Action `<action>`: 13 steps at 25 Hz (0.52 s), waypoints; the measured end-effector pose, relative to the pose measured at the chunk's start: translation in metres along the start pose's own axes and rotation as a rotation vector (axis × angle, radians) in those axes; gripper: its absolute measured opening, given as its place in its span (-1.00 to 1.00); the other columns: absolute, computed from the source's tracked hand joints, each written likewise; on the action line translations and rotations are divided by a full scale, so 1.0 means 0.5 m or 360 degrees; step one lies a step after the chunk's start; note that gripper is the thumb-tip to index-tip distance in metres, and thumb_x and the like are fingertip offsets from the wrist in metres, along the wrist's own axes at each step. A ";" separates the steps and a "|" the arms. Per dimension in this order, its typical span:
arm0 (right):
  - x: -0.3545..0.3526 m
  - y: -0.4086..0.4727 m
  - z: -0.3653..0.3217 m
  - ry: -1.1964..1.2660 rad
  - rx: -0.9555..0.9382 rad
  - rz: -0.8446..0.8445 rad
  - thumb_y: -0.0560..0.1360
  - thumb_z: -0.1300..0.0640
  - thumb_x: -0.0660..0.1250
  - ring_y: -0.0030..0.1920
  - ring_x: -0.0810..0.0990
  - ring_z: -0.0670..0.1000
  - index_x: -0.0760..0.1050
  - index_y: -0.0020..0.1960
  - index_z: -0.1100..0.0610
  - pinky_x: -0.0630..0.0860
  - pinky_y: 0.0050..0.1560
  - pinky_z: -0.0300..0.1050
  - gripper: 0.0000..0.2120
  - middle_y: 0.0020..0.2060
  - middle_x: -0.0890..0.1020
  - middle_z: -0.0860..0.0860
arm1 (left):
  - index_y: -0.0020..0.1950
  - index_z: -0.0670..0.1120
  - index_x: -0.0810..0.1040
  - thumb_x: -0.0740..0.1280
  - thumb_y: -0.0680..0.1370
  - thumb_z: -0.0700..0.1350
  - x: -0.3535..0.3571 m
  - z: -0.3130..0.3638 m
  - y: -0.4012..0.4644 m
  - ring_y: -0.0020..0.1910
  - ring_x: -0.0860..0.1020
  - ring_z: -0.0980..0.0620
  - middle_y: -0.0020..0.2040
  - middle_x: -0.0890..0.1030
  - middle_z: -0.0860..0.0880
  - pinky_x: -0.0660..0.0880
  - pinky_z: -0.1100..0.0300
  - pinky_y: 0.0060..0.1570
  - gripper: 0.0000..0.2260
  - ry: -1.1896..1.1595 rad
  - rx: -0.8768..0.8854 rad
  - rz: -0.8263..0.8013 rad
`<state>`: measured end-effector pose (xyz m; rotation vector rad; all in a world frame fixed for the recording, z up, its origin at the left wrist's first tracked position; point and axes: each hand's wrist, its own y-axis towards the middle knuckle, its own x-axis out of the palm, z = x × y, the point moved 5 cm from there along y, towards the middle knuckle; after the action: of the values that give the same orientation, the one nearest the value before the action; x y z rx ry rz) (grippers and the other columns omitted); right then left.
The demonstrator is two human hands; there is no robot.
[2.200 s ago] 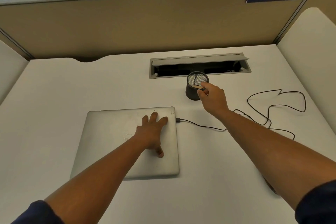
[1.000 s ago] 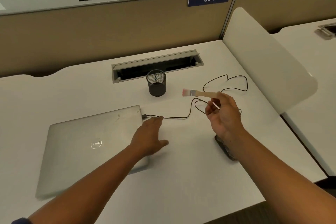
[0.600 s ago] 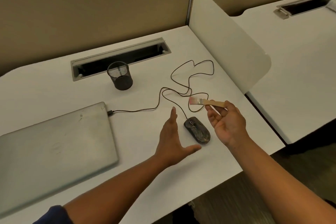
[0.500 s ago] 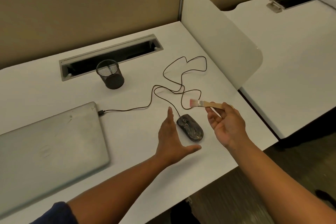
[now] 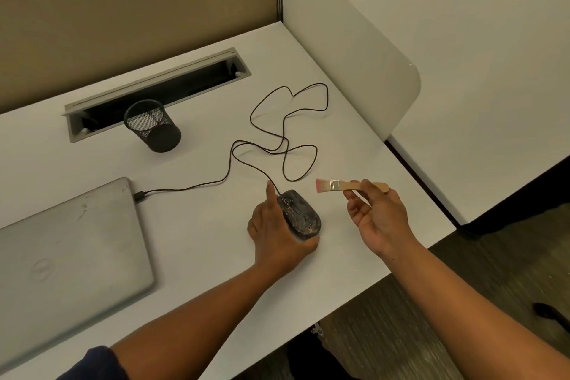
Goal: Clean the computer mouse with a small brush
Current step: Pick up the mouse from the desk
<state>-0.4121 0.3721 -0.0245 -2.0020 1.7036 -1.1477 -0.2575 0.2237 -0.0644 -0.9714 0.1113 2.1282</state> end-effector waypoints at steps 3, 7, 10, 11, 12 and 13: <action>-0.005 -0.002 0.003 -0.0019 0.0026 -0.0014 0.62 0.22 0.43 -0.13 0.80 0.11 0.48 0.25 0.18 0.67 -0.23 -0.12 -0.76 -0.03 0.79 0.15 | 0.64 0.27 -0.28 0.64 0.23 0.27 -0.006 0.005 -0.004 0.49 0.29 -0.03 0.52 0.36 0.01 0.14 0.01 0.47 0.31 -0.0015 0.0032 -0.0016; -0.002 -0.041 0.011 -0.0049 0.0012 -0.0074 0.58 0.24 0.47 -0.16 0.79 0.07 0.49 0.30 0.20 0.66 -0.21 -0.14 -0.67 -0.03 0.79 0.14 | 0.62 0.32 -0.28 0.68 0.25 0.16 -0.031 0.017 -0.032 0.49 0.35 -0.02 0.52 0.34 0.02 0.22 0.05 0.47 0.30 -0.0050 0.0193 -0.0137; -0.006 -0.097 0.029 -0.0023 -0.0016 -0.0071 0.55 0.26 0.49 -0.16 0.78 0.06 0.52 0.28 0.21 0.66 -0.18 -0.14 -0.67 0.03 0.77 0.18 | 0.64 0.30 -0.25 0.67 0.24 0.11 -0.059 0.018 -0.071 0.53 0.33 -0.01 0.55 0.28 0.04 0.39 -0.08 0.53 0.29 -0.0118 0.0319 -0.0318; -0.012 -0.125 0.037 0.0001 -0.0035 -0.0052 0.54 0.26 0.50 -0.17 0.77 0.04 0.53 0.27 0.21 0.67 -0.17 -0.14 -0.67 0.03 0.77 0.18 | 0.66 0.26 -0.23 0.67 0.25 0.08 -0.070 0.018 -0.088 0.54 0.33 -0.01 0.56 0.27 0.05 0.43 -0.12 0.52 0.28 -0.0134 0.0376 -0.0392; -0.018 -0.153 0.046 0.0028 -0.0053 -0.0028 0.53 0.26 0.51 -0.19 0.77 0.03 0.54 0.26 0.21 0.67 -0.16 -0.14 -0.68 0.02 0.76 0.18 | 0.68 0.21 -0.22 0.67 0.27 0.05 -0.081 0.019 -0.105 0.55 0.33 -0.01 0.56 0.26 0.04 0.45 -0.13 0.51 0.29 -0.0142 0.0429 -0.0464; -0.026 -0.181 0.057 0.0054 -0.0068 -0.0007 0.54 0.25 0.51 -0.21 0.76 0.02 0.55 0.25 0.20 0.67 -0.16 -0.14 -0.69 0.02 0.76 0.18 | 0.70 0.17 -0.23 0.68 0.28 0.02 -0.094 0.020 -0.122 0.57 0.33 -0.01 0.58 0.25 0.04 0.45 -0.13 0.51 0.30 -0.0147 0.0477 -0.0524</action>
<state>-0.3282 0.4004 0.0113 -2.0232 1.7552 -1.1627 -0.2028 0.2405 -0.0121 -0.6640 0.2033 1.7874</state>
